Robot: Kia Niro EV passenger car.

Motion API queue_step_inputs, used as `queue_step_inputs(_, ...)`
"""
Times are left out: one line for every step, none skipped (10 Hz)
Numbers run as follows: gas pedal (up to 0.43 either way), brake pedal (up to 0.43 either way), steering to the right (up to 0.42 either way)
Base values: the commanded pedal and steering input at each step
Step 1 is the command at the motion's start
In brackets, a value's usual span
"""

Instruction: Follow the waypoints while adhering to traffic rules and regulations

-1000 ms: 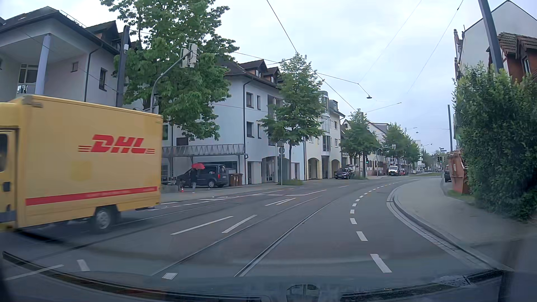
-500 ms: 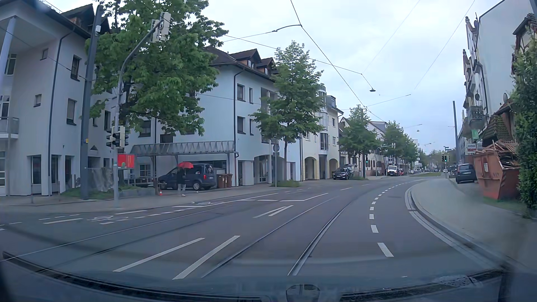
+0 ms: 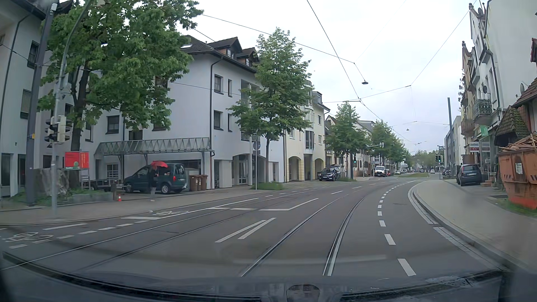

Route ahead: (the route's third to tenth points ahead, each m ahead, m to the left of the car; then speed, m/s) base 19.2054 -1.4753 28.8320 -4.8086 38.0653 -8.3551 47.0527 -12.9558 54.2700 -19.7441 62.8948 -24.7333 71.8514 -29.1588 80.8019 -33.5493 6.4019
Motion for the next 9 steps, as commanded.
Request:
queue_step_inputs(0.098,0.0,0.094)
queue_step_inputs(0.098,0.0,0.097)
queue_step_inputs(0.098,0.0,0.101)
queue_step_inputs(0.098,0.0,0.102)
queue_step_inputs(0.098,0.0,0.102)
queue_step_inputs(0.098,0.0,0.102)
queue_step_inputs(0.098,0.0,0.103)
queue_step_inputs(0.098,0.0,0.103)
queue_step_inputs(0.098,0.0,0.102)
